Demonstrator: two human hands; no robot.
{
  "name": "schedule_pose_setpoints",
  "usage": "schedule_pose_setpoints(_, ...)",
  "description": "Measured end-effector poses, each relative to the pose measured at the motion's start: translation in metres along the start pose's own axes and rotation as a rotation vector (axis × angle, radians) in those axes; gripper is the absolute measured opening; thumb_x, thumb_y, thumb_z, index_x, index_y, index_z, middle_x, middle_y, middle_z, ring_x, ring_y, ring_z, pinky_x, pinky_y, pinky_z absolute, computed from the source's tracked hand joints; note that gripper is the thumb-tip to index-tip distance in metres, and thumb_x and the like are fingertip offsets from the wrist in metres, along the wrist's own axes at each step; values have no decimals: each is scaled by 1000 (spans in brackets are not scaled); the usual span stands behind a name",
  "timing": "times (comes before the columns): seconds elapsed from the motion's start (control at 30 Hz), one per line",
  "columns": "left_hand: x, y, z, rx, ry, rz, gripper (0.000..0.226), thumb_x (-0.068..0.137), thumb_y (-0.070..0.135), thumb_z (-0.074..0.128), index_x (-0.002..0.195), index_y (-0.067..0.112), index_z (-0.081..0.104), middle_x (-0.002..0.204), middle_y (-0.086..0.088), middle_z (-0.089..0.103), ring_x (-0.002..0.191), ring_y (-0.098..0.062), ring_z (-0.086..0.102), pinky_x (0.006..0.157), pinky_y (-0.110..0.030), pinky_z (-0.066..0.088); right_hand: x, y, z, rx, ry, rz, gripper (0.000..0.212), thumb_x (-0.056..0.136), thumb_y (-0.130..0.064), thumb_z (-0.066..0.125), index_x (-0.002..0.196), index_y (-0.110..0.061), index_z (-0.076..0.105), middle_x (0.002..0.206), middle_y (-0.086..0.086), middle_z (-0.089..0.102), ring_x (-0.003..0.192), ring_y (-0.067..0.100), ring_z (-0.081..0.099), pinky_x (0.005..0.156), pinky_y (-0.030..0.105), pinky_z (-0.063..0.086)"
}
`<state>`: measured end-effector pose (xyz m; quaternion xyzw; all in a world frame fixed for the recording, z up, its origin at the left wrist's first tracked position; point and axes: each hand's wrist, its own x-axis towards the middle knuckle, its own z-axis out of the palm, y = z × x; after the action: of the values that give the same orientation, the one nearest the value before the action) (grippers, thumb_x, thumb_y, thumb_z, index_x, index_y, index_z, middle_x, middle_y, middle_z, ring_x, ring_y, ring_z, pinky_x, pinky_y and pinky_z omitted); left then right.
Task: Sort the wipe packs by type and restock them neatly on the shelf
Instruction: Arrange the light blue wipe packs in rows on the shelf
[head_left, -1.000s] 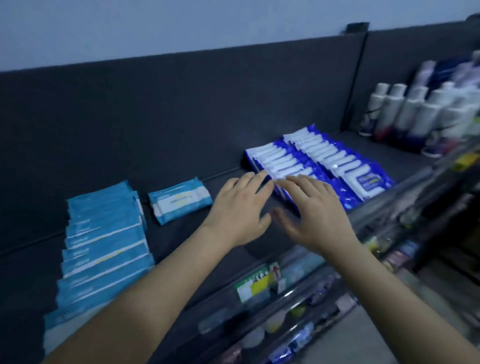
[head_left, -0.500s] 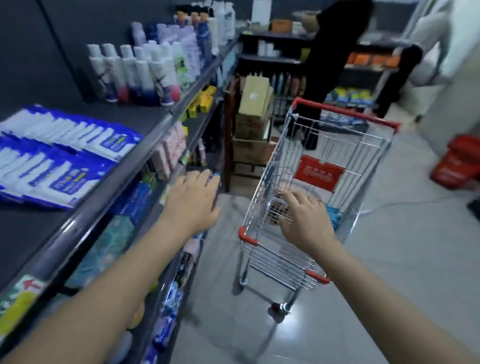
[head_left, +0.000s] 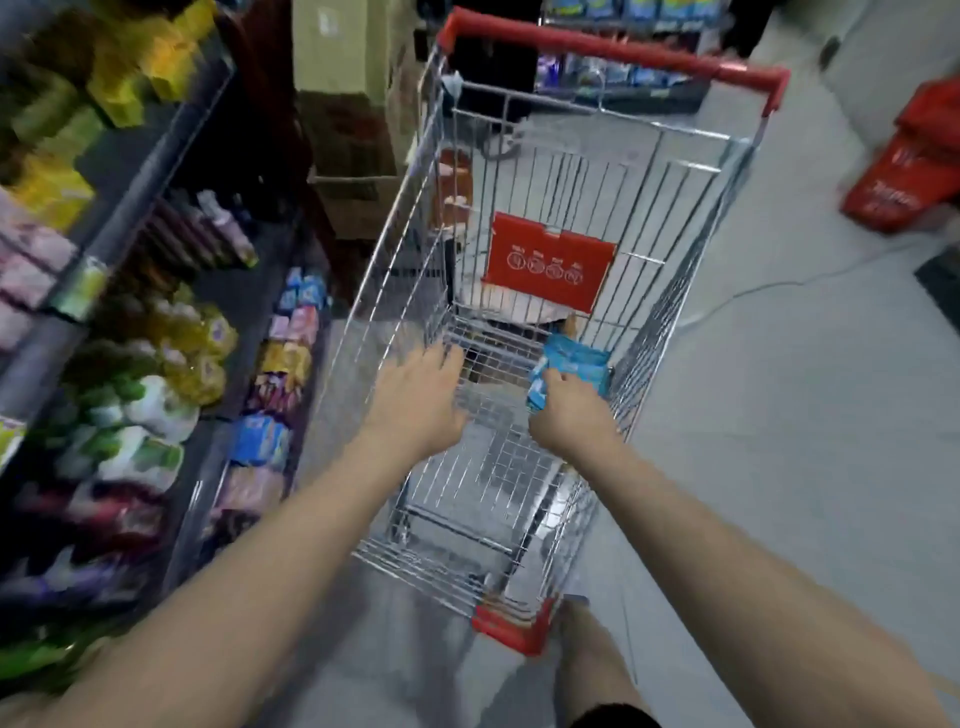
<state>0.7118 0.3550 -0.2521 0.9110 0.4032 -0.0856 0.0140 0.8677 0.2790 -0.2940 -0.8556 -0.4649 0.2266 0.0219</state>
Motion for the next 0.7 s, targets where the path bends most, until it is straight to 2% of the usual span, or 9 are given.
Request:
schedule_pose_setpoints(0.07,57,15,24,-21,-94,-35,63,89,35,54,142,14,30,142,-9,40,131,-28,38,103,-43,35,65,22,10,25,-114,66,49,88,-19,56,133,-10,39,130,16,49,118,35,49,95,44,47)
schedule_pose_setpoints(0.13,107,25,47,-50,-183,-60,62,87,33,57,141,15,32,141,-7,42,130,-26,40,102,-42,36,119,42,19,21,-191,131,50,89,-24,57,133,-11,38,131,15,49,118,34,49,95,41,47)
schedule_pose_setpoints(0.2,150,31,70,-46,-254,-67,62,86,32,59,140,16,33,141,-6,43,131,-26,40,103,-43,36,164,61,28,-24,-240,166,54,89,-30,58,136,-13,35,134,13,46,123,32,45,95,41,43)
schedule_pose_setpoints(0.3,196,33,96,-46,-343,-60,63,87,34,59,141,14,32,141,-8,42,131,-27,39,103,-43,37,213,83,42,-35,-281,244,61,90,-26,57,142,-11,30,141,14,40,130,31,39,100,44,40)
schedule_pose_setpoints(0.4,231,31,118,-49,-370,-21,58,88,31,57,139,11,35,136,-10,46,126,-28,42,100,-43,39,248,97,65,-55,-306,300,72,87,-32,62,145,-10,25,146,16,33,133,32,35,101,47,39)
schedule_pose_setpoints(0.47,252,30,132,-15,-383,25,62,89,37,57,140,12,33,137,-11,45,126,-28,44,101,-42,39,265,105,82,-110,-322,300,78,89,-36,61,149,-12,18,151,14,27,136,31,31,103,49,37)
schedule_pose_setpoints(0.6,281,30,171,14,-427,116,66,92,37,52,145,10,26,145,-10,40,130,-27,41,104,-41,37,279,121,120,-254,-413,249,82,92,-36,56,151,-13,4,159,13,7,146,29,12,110,51,27)
schedule_pose_setpoints(0.67,290,31,190,3,-435,170,61,91,30,52,145,11,28,145,-9,40,130,-26,41,104,-40,35,277,122,136,-274,-365,250,87,90,-36,60,151,-10,3,159,15,8,145,31,14,110,49,27)
schedule_pose_setpoints(0.7,292,33,198,-3,-438,206,59,91,26,52,143,11,30,144,-9,40,130,-26,41,106,-41,34,276,122,142,-267,-312,244,84,90,-35,59,150,-8,7,157,17,14,143,32,20,108,47,29)
